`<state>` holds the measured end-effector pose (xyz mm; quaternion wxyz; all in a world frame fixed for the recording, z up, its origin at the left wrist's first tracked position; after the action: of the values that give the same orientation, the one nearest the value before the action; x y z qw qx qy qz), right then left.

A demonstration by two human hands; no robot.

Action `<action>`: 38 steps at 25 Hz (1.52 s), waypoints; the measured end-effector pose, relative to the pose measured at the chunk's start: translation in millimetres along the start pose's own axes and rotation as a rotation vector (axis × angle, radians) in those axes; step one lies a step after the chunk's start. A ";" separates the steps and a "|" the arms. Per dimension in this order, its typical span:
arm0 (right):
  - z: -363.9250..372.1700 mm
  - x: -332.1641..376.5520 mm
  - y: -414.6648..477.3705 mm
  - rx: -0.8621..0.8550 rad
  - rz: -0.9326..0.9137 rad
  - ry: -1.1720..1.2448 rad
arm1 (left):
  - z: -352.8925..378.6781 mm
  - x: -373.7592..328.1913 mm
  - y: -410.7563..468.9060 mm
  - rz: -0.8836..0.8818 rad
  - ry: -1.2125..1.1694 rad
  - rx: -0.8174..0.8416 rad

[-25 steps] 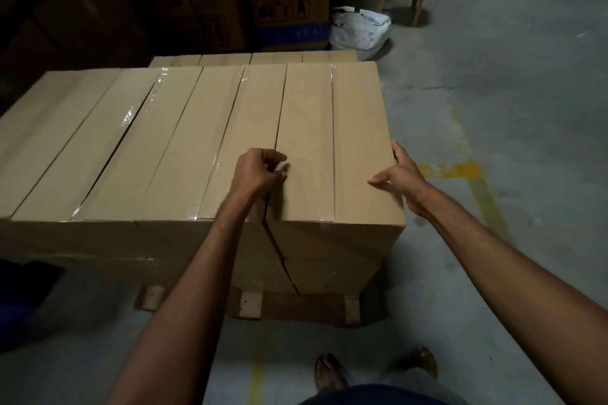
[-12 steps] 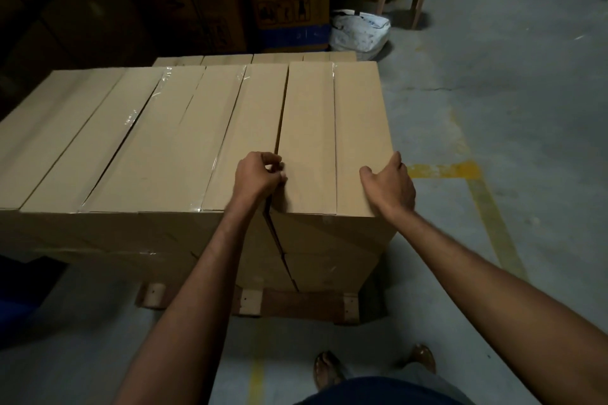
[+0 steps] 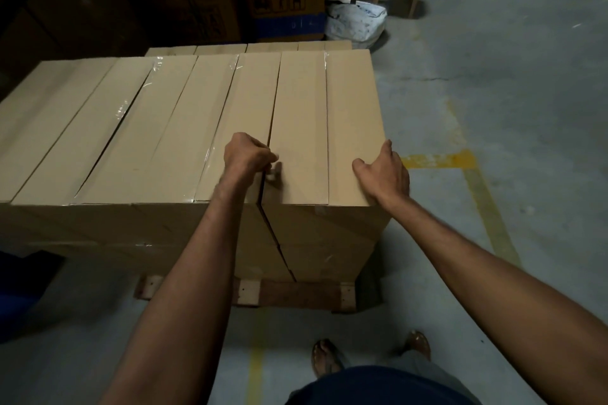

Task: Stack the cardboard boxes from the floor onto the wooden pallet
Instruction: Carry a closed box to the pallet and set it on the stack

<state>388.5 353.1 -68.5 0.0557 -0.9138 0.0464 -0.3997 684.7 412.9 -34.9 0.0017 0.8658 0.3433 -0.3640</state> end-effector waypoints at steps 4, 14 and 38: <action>0.9 -2.3 0.5 0.009 -0.005 -0.025 | 1.6 2.5 -3.6 0.040 0.035 0.020; 56.5 49.0 -38.2 0.264 -0.551 -0.332 | 12.1 38.7 -44.4 0.626 0.392 0.322; 29.4 6.5 -44.8 0.150 -0.488 -0.336 | 7.2 30.9 -58.8 0.586 0.611 0.175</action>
<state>416.3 398.5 -77.3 0.0324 -0.9446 -0.2139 -0.2467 660.6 474.3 -45.1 -0.0702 0.9916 0.0353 -0.1030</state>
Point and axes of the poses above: each hand's wrist, its own y-axis towards the middle knuckle, its own z-axis out of the palm, x = y × z, the point moved 7 cm from there along y, towards the middle knuckle, and after that the axes turned 11 degrees about y, right-handed, at the moved point
